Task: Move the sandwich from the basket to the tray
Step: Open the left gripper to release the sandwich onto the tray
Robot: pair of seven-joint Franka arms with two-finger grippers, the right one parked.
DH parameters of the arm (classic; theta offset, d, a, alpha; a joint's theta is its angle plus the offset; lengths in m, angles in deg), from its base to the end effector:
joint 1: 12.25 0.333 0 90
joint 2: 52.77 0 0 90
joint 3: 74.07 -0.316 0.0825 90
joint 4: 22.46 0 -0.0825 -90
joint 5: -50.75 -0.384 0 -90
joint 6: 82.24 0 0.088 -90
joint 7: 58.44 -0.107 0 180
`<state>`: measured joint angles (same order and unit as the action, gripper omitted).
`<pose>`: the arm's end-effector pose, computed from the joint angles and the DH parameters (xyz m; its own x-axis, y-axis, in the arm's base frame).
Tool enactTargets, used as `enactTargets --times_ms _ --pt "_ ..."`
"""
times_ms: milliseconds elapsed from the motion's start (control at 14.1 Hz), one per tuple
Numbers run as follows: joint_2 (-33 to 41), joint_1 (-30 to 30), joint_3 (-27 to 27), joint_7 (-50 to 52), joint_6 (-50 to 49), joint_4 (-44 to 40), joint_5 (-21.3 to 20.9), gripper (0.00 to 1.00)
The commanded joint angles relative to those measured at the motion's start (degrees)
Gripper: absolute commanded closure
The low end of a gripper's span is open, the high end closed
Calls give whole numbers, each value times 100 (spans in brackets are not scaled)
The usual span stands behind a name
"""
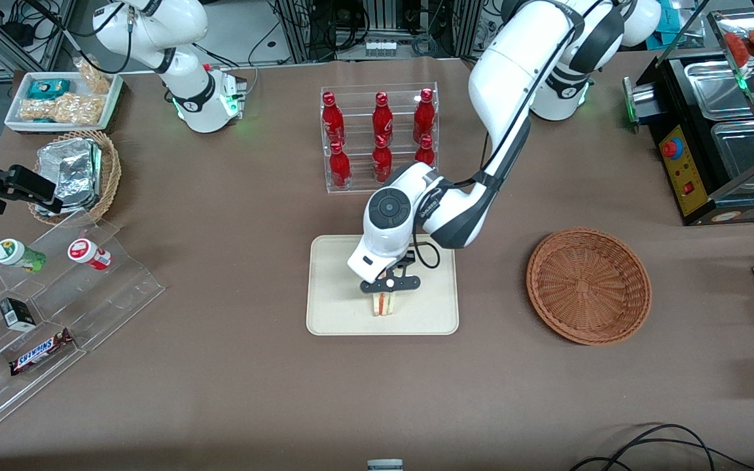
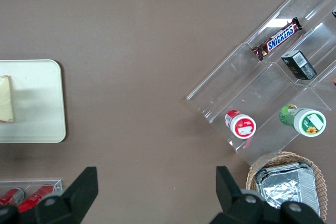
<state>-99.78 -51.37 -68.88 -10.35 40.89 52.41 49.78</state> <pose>0.5465 -0.5100 0.2520 0.9961 0.0857 -0.0223 0.0868 -0.9948 0.0527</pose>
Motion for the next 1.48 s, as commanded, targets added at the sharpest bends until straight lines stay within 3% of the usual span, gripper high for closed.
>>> enactTargets --times_ms 0,495,778,919,1202,1414 --pt "226 -87 -97 87 18 20 -88 0" --pt "1886 -34 -280 69 -1457 221 -114 0" --pt "2283 -34 -632 130 -2397 239 -465 0" --pt "2362 27 -869 104 -2680 414 -431 0" --pt "3187 694 -879 -140 -2593 1573 -422 0" --pt "3802 1361 -888 -1614 -2750 2214 -369 0"
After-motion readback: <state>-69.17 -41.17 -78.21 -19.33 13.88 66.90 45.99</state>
